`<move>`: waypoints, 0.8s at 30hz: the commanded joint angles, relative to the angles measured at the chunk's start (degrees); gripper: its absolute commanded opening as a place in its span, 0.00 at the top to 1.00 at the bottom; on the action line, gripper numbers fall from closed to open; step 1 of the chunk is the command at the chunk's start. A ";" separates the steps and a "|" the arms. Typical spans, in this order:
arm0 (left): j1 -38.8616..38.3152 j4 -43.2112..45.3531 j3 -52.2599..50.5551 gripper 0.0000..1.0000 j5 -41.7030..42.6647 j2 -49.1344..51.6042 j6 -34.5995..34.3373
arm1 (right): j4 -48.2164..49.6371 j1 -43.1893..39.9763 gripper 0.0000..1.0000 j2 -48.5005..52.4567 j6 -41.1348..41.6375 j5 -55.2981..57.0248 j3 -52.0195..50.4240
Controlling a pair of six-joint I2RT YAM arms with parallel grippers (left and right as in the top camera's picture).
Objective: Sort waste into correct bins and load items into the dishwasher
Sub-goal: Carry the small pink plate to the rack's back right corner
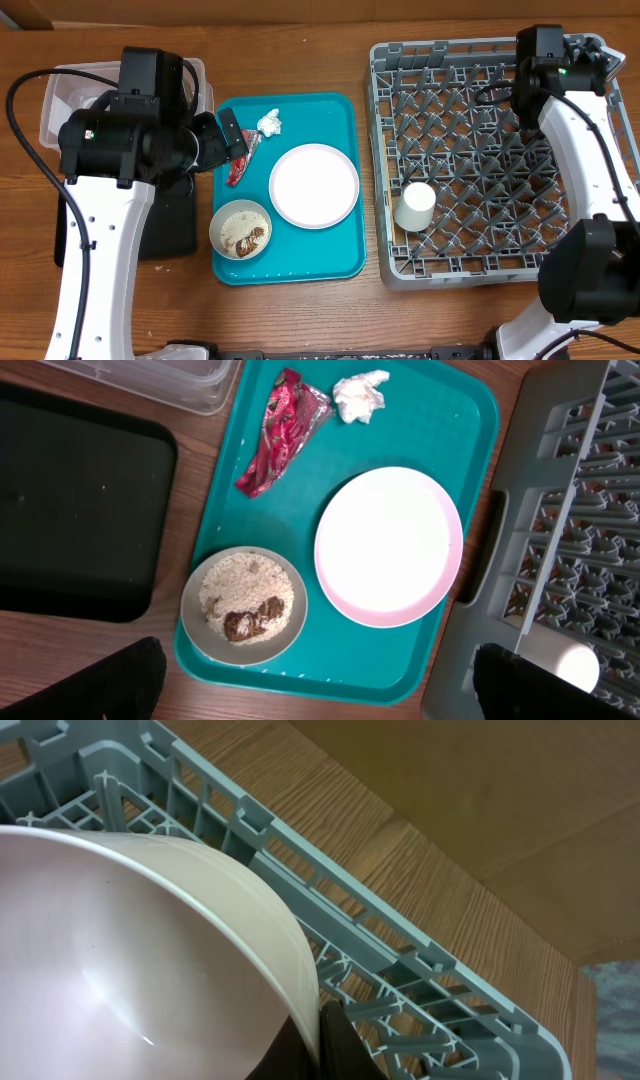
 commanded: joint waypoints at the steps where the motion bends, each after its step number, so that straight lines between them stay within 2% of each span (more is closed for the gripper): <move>1: 0.15 0.17 0.74 0.00 -0.79 0.22 -0.55 | 0.07 0.52 0.96 2.38 0.61 -0.44 -0.35; 10: 0.15 0.17 0.74 0.00 -0.79 0.22 -0.55 | 0.09 0.98 0.96 8.00 0.20 0.02 -0.35; 24: 0.15 0.17 0.74 0.00 -0.79 0.22 -0.57 | -1.62 7.96 0.96 8.39 0.00 0.85 -0.33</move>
